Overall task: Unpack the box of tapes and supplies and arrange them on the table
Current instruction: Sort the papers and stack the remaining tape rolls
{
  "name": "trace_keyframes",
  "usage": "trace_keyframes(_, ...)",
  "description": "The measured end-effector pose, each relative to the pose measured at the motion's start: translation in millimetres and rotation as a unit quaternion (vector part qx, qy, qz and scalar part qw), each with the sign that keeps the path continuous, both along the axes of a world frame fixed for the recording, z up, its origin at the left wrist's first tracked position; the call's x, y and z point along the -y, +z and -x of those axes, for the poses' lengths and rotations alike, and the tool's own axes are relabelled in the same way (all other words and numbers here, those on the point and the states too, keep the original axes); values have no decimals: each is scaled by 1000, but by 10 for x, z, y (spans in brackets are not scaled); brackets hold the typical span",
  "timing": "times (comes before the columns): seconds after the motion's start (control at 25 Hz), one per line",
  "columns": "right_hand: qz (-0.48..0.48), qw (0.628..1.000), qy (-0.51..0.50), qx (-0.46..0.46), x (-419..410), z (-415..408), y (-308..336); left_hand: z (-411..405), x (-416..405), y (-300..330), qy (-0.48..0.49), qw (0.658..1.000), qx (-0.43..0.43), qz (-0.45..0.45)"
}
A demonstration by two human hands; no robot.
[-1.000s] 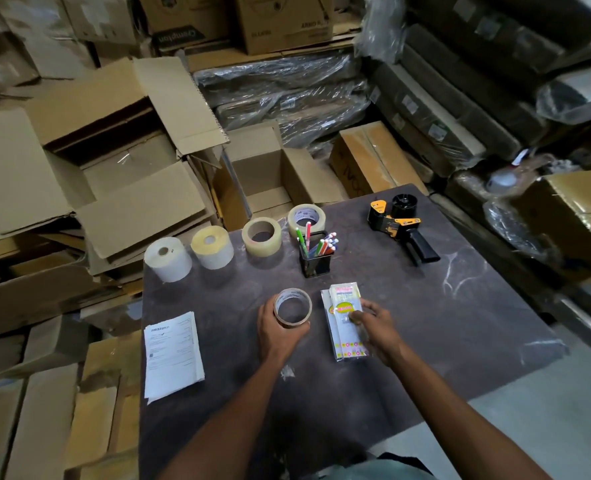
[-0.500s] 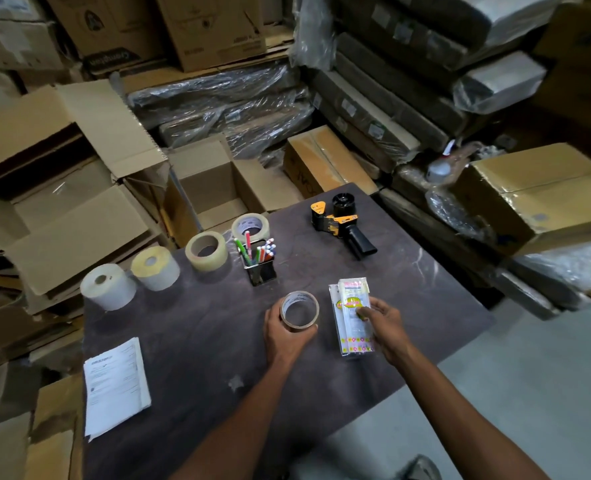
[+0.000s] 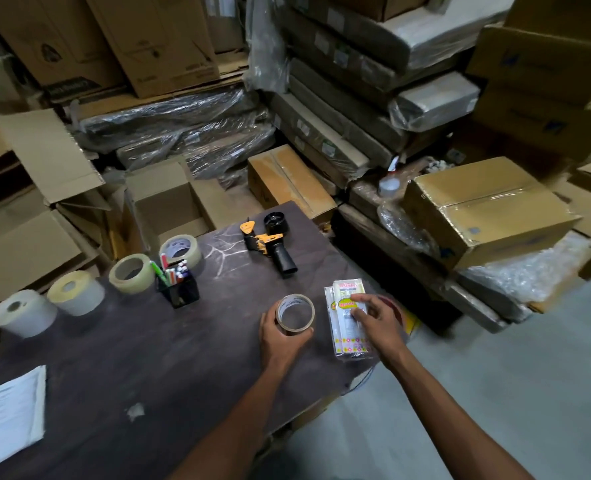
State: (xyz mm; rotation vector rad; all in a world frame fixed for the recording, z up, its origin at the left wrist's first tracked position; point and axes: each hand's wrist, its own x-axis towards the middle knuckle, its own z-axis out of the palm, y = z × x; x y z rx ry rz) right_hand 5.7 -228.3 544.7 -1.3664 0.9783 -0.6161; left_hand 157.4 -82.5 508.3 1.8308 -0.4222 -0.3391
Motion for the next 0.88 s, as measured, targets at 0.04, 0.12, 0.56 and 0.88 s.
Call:
trace_keyframes(0.04,3,1000,-3,-1,150,100,-18,97,141,27,-3,1000,3,3)
trace_keyframes(0.12,-2,1000,-6,0,424,297,-52,274,391,33,-15,1000,7,7)
trace_keyframes(0.56,-19,1000,-13,20,1484,831,-75,1062,1365,364,-46,996,-36,72)
trace_keyframes(0.88,-23,999,-38,-11,2420,891,-226,748,2337,10,-90,995,29,24)
